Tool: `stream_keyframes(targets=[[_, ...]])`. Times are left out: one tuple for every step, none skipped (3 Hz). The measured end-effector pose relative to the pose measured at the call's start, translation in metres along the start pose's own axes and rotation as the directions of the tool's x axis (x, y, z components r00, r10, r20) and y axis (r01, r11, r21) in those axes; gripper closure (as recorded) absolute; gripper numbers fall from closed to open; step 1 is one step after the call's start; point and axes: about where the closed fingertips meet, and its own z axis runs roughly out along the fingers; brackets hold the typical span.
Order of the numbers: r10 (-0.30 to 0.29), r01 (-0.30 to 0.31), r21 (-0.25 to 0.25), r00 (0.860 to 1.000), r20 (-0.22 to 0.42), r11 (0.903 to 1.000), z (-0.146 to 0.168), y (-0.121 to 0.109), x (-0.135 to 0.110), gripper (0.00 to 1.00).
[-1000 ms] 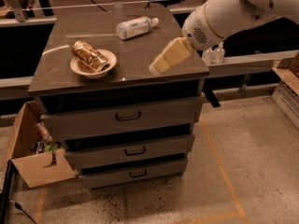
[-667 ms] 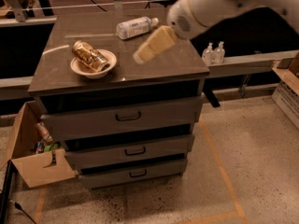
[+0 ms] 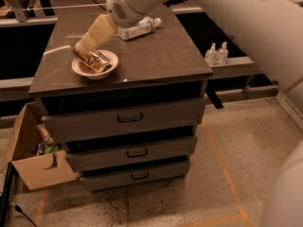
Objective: Pick orange can from paper bowl and place on counter
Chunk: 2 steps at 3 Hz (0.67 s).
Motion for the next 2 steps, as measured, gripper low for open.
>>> stream_keyframes(targets=[[0.015,-0.014,-0.04,1.0,0.006,0.9991,0.063,0.015,-0.025,0.0],[0.042,-0.041,-0.045,0.999,0.019,0.9981,0.102,0.012,-0.039,0.0]])
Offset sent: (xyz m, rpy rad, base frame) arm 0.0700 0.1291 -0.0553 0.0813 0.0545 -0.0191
